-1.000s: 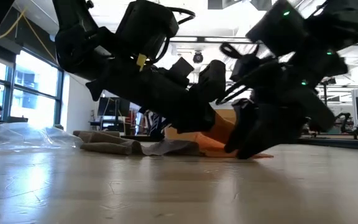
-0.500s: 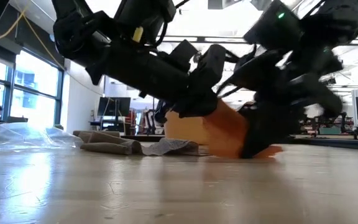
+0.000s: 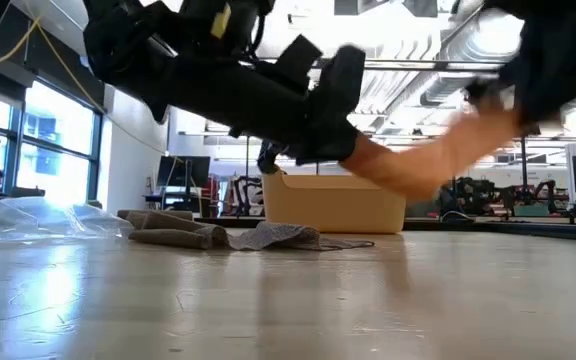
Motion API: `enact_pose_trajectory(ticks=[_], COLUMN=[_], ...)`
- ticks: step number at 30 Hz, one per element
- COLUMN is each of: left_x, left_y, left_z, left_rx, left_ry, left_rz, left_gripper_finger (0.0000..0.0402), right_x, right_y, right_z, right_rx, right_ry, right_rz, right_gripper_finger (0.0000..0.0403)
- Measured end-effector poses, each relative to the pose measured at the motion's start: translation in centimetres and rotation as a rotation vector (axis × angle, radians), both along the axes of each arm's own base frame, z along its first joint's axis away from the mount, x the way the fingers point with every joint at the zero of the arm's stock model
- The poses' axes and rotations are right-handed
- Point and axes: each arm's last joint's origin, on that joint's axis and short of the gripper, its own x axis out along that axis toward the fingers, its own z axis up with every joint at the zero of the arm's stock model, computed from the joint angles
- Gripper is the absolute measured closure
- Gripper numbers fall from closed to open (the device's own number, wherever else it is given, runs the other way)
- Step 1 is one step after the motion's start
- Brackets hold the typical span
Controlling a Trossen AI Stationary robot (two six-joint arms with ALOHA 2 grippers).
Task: Roll bandage
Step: Roll the orange bandage
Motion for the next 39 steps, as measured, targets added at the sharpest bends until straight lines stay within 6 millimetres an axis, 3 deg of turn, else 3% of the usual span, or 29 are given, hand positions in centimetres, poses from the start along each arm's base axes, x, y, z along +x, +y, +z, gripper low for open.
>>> enact_pose_trajectory(ticks=[3, 8, 14, 19, 24, 29, 34, 39], left_x=[0.2, 0.8, 1.3, 1.6, 1.7, 1.8, 2.4, 2.3], left_y=[-1.6, -4.7, -6.5, -6.8, -7.2, -7.2, -5.5, -5.8], left_z=[1.4, 3.8, 5.3, 5.8, 6.0, 5.8, 5.2, 5.2], left_rx=[0.034, 0.118, 0.135, 0.117, 0.062, 0.051, 0.033, 0.022], left_ry=[-0.092, -0.155, -0.180, -0.200, -0.225, -0.209, -0.156, -0.158], left_rz=[-0.047, -0.118, -0.172, -0.244, -0.357, -0.449, -0.468, -0.519], left_gripper_finger=[0.0391, 0.0391, 0.0391, 0.0391, 0.0391, 0.0391, 0.0391, 0.0391], right_x=[-1.5, -3.1, -3.4, -2.5, -1.7, -1.3, -1.0, -0.2], right_y=[0.5, 0.7, -0.3, -2.0, -3.2, -3.2, -3.2, -2.7], right_z=[2.3, 7.9, 11.0, 10.3, 7.8, 5.2, 2.6, 1.5], right_rx=[-0.050, -0.081, -0.211, -0.253, -0.216, -0.163, -0.144, -0.075], right_ry=[-0.122, -0.365, -0.486, -0.413, -0.308, -0.196, -0.105, -0.060], right_rz=[-0.050, -0.140, -0.329, -0.384, -0.365, -0.284, -0.332, -0.386], right_gripper_finger=[0.0402, 0.0403, 0.0403, 0.0403, 0.0403, 0.0403, 0.0403, 0.0403])
